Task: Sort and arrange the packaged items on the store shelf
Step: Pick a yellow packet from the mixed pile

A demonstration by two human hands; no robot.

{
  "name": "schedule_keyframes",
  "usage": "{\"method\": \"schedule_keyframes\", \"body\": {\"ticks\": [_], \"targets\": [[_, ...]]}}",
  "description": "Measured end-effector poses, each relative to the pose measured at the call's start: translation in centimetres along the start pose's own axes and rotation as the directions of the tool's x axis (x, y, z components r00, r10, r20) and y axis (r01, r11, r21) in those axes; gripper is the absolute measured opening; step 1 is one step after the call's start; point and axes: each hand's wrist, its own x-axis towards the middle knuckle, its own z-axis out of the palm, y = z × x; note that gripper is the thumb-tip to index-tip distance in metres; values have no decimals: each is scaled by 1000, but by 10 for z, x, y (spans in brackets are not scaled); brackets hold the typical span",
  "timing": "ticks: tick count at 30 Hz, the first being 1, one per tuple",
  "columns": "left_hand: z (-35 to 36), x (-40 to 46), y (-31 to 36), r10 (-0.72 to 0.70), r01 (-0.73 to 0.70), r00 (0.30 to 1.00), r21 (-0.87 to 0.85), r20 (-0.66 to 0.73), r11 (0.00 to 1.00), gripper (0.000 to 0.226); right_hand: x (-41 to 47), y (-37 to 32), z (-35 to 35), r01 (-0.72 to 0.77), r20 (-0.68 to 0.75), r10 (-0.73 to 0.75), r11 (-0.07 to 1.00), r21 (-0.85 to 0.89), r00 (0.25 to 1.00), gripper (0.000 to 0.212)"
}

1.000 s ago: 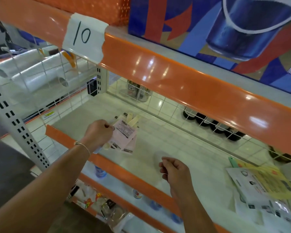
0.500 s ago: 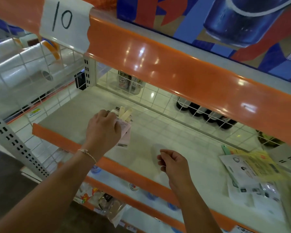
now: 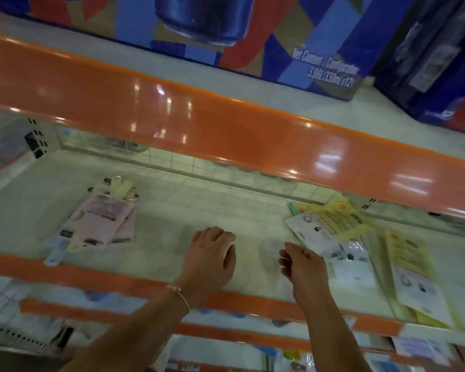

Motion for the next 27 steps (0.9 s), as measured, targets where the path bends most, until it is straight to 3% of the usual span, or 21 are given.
{"method": "schedule_keyframes", "body": {"ticks": [5,9,22,27], "targets": [[48,1,47,52,-50,997,-36,57,998,24,25,-2,-48,-118,-78,124,990,83,989,13],[77,4,82,59,-57,991,-25,117,998,22,43,-4,-71,-124,-63,126,992,33,990,16],[110,-2,115,-97,83,994,196,60,977,32,71,-19,-99,-183,229,194,981,-67,954,15],[108,-1,115,-240,230,970,166,42,959,41,57,-18,-128,-196,418,230,973,-124,879,20]]}}
